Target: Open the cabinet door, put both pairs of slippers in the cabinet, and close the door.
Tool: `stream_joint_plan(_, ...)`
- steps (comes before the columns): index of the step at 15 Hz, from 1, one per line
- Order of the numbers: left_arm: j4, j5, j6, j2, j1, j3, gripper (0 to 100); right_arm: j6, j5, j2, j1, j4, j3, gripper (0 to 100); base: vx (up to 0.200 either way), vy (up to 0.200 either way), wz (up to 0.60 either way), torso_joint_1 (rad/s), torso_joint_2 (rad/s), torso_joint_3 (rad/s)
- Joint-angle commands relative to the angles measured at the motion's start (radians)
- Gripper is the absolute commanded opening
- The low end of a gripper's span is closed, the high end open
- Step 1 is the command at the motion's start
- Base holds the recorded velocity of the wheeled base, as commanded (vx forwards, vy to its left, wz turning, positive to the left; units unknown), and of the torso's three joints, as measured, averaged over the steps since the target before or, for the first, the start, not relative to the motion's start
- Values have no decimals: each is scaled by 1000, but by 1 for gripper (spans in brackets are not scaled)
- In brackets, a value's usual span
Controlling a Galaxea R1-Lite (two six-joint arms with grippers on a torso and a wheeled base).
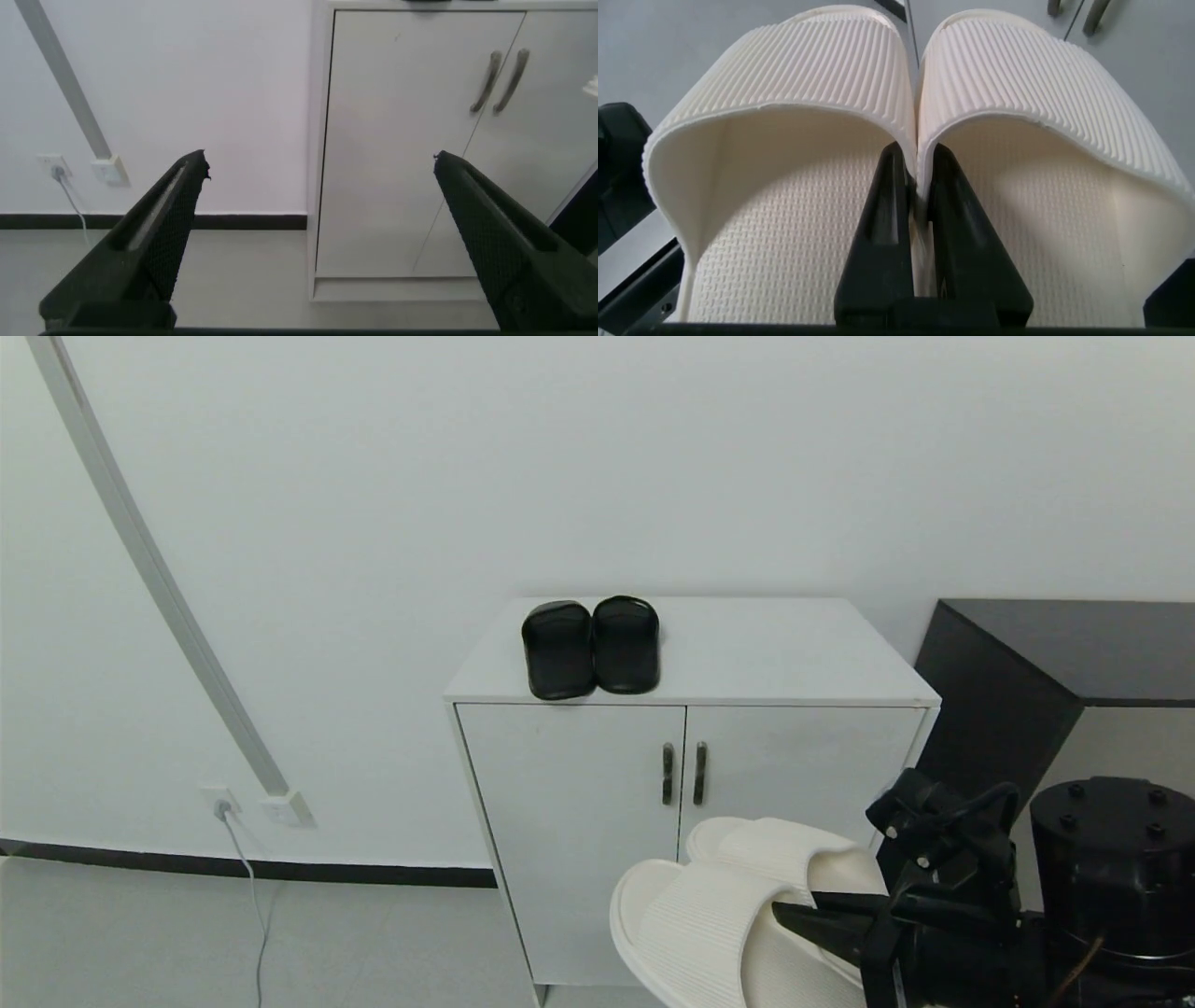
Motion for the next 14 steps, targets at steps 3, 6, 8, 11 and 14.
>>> stream_joint_plan(3, 0, 1, 0, 2, 0, 0, 100, -23, 6, 2, 0, 0, 11, 0, 0, 0, 0, -212, 538, 326)
stream_joint_plan(6, 0, 1, 0, 2, 0, 0, 100, -32, 7, 2, 0, -2, 20, 0, 0, 0, 0, -191, 525, 323)
stream_joint_plan(8, 0, 1, 0, 0, 0, 0, 100, -32, 7, 2, 0, 0, 22, 0, 0, 0, 0, -176, 505, 317)
stream_joint_plan(11, -2, 1, 0, 0, 0, 0, 100, -32, 7, 2, 0, -2, 22, 0, 0, 0, 0, -155, 484, 321)
stream_joint_plan(14, 0, -1, 0, 2, 0, 0, 100, -32, 7, 2, 0, 0, 22, 0, 0, 0, 0, -134, 478, 334)
